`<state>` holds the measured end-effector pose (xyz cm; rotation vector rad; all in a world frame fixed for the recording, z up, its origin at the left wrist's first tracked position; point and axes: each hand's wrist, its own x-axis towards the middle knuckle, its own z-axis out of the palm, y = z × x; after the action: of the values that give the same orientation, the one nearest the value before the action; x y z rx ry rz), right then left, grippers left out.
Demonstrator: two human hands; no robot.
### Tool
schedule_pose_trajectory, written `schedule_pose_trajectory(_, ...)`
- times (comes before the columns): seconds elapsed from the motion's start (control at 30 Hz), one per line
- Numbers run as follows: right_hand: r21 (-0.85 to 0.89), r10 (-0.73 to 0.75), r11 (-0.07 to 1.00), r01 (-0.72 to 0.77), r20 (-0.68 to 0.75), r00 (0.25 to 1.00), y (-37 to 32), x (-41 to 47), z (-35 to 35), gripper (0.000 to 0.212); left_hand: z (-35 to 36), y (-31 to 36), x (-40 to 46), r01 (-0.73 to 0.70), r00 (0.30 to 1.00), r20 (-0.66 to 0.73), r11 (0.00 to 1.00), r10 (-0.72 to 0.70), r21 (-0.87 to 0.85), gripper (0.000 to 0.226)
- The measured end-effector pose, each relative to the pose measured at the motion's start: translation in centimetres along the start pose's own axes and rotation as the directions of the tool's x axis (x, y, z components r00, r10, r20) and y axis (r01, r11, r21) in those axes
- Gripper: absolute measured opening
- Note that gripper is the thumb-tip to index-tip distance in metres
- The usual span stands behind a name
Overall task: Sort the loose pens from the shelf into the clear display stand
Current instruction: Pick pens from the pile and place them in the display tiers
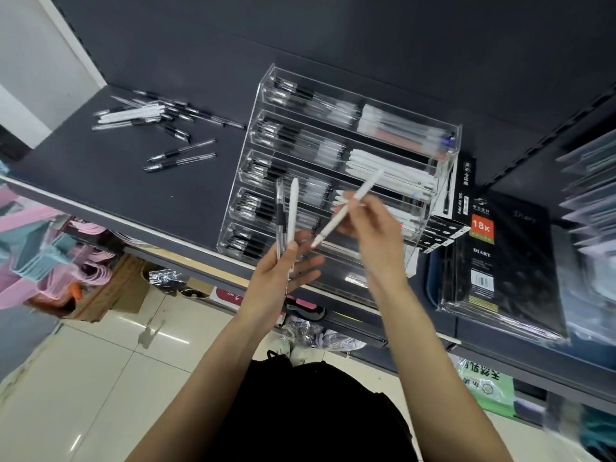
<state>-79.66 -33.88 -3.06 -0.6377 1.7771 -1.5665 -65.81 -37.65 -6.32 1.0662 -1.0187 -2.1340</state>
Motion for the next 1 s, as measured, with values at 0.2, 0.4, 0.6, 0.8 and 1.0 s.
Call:
schedule_pose_trajectory(0.2,-0.707,-0.537,0.35,0.614,0.386,0.75,1.1,2.2,-4.2,0.029,-1.3,0.2,0.8,0.032,0.991,-0.126,0.998,-0.039,-0.052,0.029)
schedule_pose_trajectory(0.4,-0.802,-0.25,-0.094,0.59,0.592,0.766,4.2,3.6,-4.1,0.022,-1.7,0.4,0.8,-0.01,0.994,-0.109,0.992,-0.004,-0.129,0.029)
schedule_pose_trajectory(0.6,-0.866,-0.073,0.099,0.491,0.486,0.871,4.9,4.1,-4.5,0.019,-2.4,0.3,0.5,0.004,0.991,-0.127,0.978,-0.031,-0.207,0.029)
schedule_pose_trajectory(0.8,-0.899,-0.005,0.113,0.424,0.426,0.905,4.5,3.9,-4.6,0.02,-2.6,0.1,0.3,-0.01,0.981,-0.196,0.995,-0.009,-0.096,0.033)
schedule_pose_trajectory(1.0,-0.835,-0.167,0.367,0.41,0.374,0.912,2.4,1.6,-2.7,0.018,-2.2,-0.2,0.1,0.013,0.995,-0.097,0.99,-0.027,-0.139,0.029)
